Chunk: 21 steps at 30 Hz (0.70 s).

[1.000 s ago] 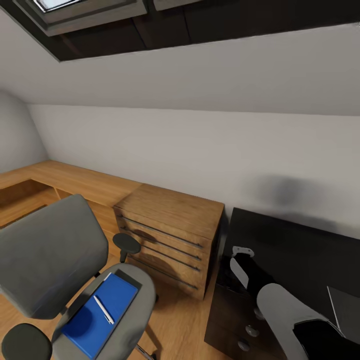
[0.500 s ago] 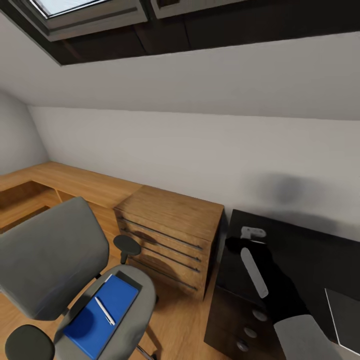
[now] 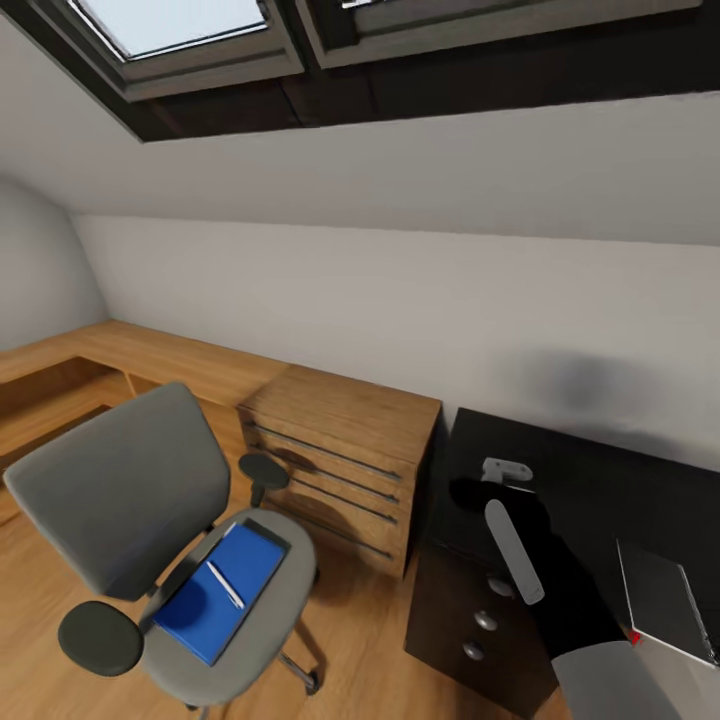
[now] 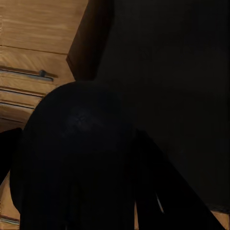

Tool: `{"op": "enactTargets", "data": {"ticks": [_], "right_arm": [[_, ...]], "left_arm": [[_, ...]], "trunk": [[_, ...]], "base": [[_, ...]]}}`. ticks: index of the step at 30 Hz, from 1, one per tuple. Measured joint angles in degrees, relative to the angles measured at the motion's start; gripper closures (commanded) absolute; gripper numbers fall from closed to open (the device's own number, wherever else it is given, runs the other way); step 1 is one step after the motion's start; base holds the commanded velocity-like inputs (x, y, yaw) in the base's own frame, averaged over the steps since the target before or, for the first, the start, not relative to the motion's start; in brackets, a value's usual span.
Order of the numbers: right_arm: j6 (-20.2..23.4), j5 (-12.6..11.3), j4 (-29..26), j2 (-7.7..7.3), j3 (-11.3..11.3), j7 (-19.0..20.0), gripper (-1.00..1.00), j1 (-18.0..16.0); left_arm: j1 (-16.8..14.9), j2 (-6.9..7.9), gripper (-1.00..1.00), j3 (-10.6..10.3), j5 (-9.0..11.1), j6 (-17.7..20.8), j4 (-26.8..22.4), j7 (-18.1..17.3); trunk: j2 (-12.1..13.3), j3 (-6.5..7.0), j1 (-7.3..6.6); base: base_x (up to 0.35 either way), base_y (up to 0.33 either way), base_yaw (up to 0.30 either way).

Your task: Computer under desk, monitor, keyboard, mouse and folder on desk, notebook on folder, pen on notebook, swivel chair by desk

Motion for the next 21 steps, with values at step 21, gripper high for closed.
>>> {"op": "enactTargets", "data": {"ticks": [21], "right_arm": [[-1.3,0.0,-0.4,0.18,0.1,0.2,1.0,0.0]], "left_arm": [[0.0,-0.09,-1.0,0.0,0.0,0.0,1.5,-0.1]], "trunk": [[7.2,3.24,-4.0]], "base": [[-0.244,-0.008,-0.003]]}}
